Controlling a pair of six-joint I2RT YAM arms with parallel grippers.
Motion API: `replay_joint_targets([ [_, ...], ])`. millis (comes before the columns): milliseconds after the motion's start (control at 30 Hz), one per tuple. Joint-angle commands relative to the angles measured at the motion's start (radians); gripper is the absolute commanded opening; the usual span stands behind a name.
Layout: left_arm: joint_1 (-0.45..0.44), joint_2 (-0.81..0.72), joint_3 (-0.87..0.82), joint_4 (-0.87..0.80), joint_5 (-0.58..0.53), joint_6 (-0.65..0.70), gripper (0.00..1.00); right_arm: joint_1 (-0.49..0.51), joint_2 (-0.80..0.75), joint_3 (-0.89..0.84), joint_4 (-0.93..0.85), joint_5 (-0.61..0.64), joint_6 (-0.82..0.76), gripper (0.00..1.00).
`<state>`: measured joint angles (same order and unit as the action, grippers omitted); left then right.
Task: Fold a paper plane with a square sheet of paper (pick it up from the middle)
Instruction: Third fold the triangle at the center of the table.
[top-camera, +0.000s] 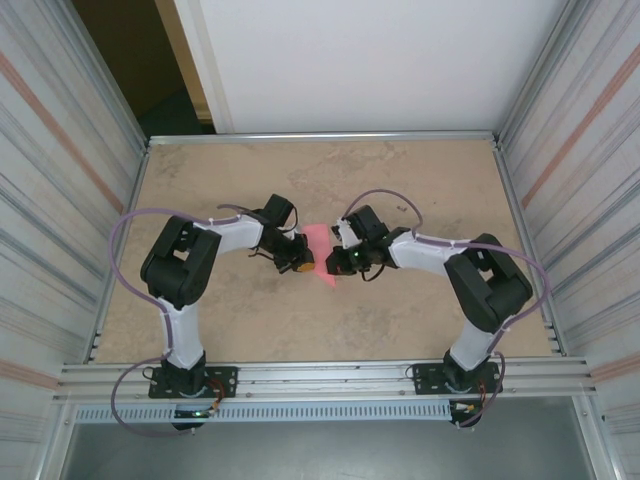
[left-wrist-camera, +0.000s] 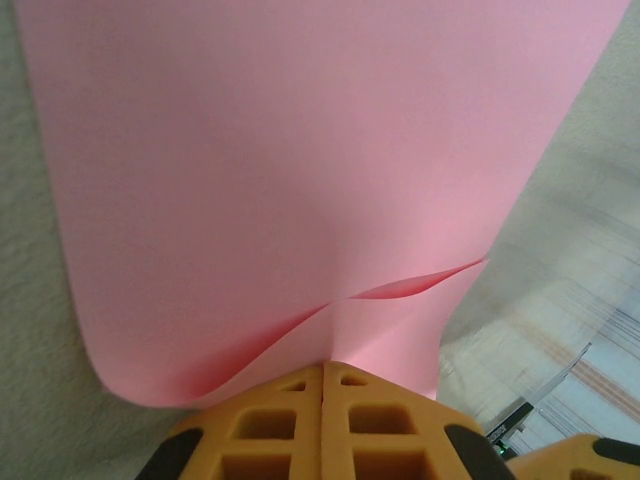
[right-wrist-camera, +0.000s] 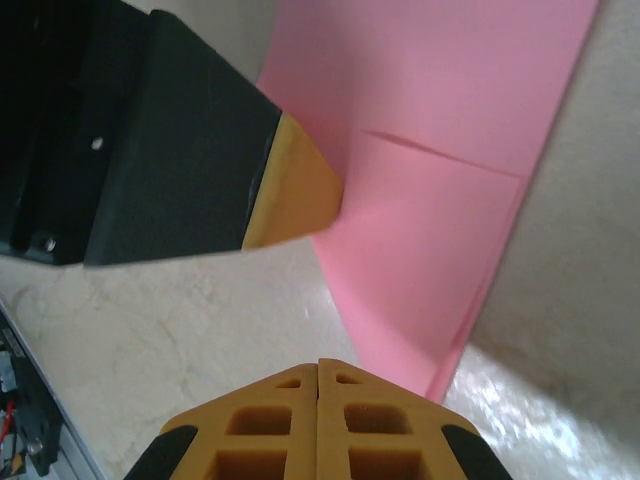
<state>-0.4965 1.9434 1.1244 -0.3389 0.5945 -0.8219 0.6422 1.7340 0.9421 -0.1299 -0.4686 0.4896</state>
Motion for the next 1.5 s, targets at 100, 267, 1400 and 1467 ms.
replay_joint_targets([
  [100, 0.013, 0.068, 0.001, -0.078, -0.110, 0.035, 0.05, 0.007, 0.096, 0.043, -0.036, -0.006, -0.018, 0.03],
  [267, 0.014, 0.059, 0.031, -0.087, -0.107, 0.046, 0.05, 0.008, 0.110, 0.026, -0.045, 0.002, -0.021, 0.03],
  [1400, -0.075, -0.086, -0.142, 0.203, -0.065, -0.010, 0.05, 0.007, 0.123, 0.030, -0.054, 0.036, 0.023, 0.03],
  [1467, -0.071, -0.078, -0.149, 0.189, -0.080, -0.012, 0.04, 0.007, 0.119, 0.032, -0.054, 0.036, 0.022, 0.03],
])
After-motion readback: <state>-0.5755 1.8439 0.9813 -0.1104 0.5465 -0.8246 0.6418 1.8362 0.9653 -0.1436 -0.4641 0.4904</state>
